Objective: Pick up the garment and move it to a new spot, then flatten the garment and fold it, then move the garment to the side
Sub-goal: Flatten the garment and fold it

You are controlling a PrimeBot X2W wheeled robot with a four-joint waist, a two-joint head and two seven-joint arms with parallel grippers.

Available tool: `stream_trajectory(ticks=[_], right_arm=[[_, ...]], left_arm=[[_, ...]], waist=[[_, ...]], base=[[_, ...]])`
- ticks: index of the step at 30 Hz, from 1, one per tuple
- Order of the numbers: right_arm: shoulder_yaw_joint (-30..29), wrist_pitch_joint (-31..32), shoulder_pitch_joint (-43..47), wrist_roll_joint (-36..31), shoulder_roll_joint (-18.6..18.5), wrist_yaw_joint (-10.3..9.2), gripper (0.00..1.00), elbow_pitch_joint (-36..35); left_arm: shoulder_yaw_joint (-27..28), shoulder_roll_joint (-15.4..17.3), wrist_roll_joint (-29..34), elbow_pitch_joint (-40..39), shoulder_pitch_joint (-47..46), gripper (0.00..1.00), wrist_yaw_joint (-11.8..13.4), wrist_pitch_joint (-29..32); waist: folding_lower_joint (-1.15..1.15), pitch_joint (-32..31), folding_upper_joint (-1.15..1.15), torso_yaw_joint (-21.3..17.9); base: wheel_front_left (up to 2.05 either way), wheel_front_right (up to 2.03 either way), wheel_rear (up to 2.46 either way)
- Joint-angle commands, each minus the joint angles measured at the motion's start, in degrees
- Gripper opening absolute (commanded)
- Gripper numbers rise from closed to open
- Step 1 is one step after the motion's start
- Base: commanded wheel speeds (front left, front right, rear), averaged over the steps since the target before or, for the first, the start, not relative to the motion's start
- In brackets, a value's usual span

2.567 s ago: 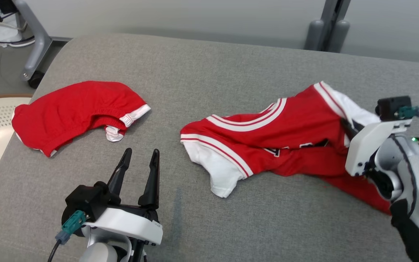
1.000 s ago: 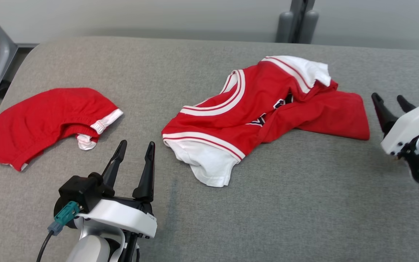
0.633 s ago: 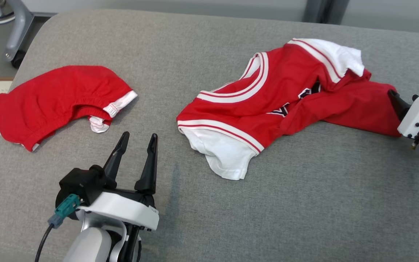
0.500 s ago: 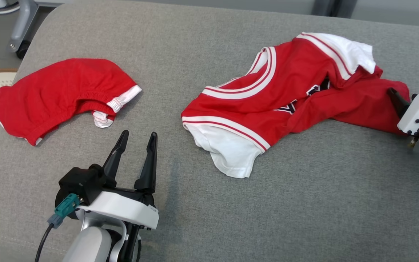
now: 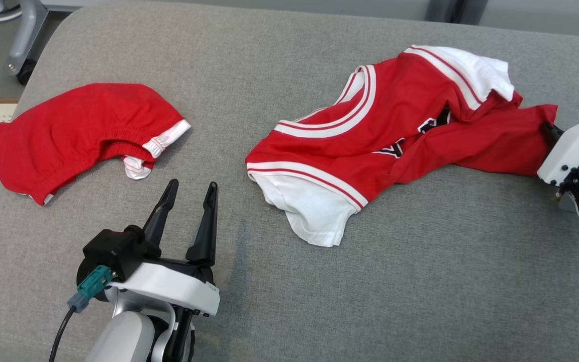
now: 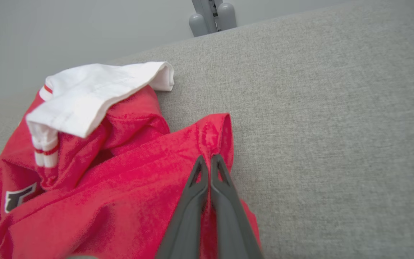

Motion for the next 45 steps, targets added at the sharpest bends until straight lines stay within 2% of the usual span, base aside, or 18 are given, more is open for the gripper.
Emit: stream_trajectory(ticks=[1, 9, 15, 20, 29, 30, 31, 32, 33, 39, 45], right_arm=[[0.62, -0.90, 0.35, 0.88, -0.21, 0.01, 0.00, -0.71], [4.64, -5.47, 4.65, 3.10, 0.21, 0.01, 0.00, -4.90], [9.08, -8.04, 12.61, 6.13, -0.47, 0.00, 0.00, -12.50], [11.61, -7.82, 20.17, 7.02, -1.94, 0.01, 0.00, -18.71], [13.77, -4.09, 32.15, 5.69, -6.82, 0.00, 0.00, -27.33], [13.84, -3.58, 33.14, 5.46, -7.22, 0.00, 0.06, -27.85], [14.02, -3.15, 34.04, 5.14, -7.54, 0.00, 0.19, -28.41], [14.02, -2.81, 34.82, 5.17, -7.72, 0.00, 0.49, -28.78], [13.75, -2.49, 35.54, 5.01, -7.94, 0.00, 1.00, -28.84], [9.55, -3.33, 38.52, 4.28, -7.54, 0.01, 1.00, -29.38], [1.46, -6.15, 41.98, 5.18, -5.67, 0.00, 1.00, -33.08]], left_arm=[[0.01, 0.36, -0.23, 0.09, -0.33, 1.00, 0.19, -0.04], [-0.21, 0.81, -0.41, 0.63, 1.09, 1.00, 0.73, 0.35], [-0.04, 1.49, -0.71, 0.58, 3.37, 1.00, 1.68, 1.18], [0.14, 2.06, -1.04, -0.24, 5.24, 1.00, 2.39, 1.85], [-0.06, 2.78, -1.68, -1.23, 7.23, 1.00, 3.08, 2.90], [-0.13, 2.81, -1.67, -1.31, 7.45, 1.00, 3.10, 3.00], [-0.19, 2.86, -1.70, -1.38, 7.64, 1.00, 3.20, 3.19], [-0.22, 2.95, -1.78, -1.44, 7.79, 1.00, 3.20, 3.37], [-0.24, 3.03, -1.90, -1.45, 7.86, 1.00, 3.24, 3.38], [-0.39, 3.28, -2.13, -1.60, 8.42, 1.00, 3.57, 3.90], [-0.62, 3.54, -2.28, -2.08, 9.01, 1.00, 3.85, 4.22]], waist=[[0.00, -0.62, 0.00, -0.45], [0.00, -4.99, 0.00, -2.07], [0.00, -9.62, 0.00, -3.98], [0.00, -12.21, 0.00, -5.65], [0.00, -14.40, 0.00, -7.60], [0.00, -14.52, 0.00, -7.74], [0.00, -14.65, 0.00, -7.89], [0.00, -14.79, 0.00, -8.02], [0.00, -14.94, 0.00, -8.14], [0.00, -15.98, 0.00, -8.75], [0.00, -17.07, 0.00, -9.25]], base=[[0.00, 0.00, 0.00], [0.00, 0.00, 0.00], [0.00, 0.00, 0.00], [0.00, 0.00, 0.00], [0.00, 0.00, 0.00], [0.00, 0.00, 0.00], [0.00, 0.00, 0.00], [0.00, 0.00, 0.00], [0.00, 0.00, 0.00], [0.00, 0.00, 0.00], [0.00, 0.00, 0.00]])
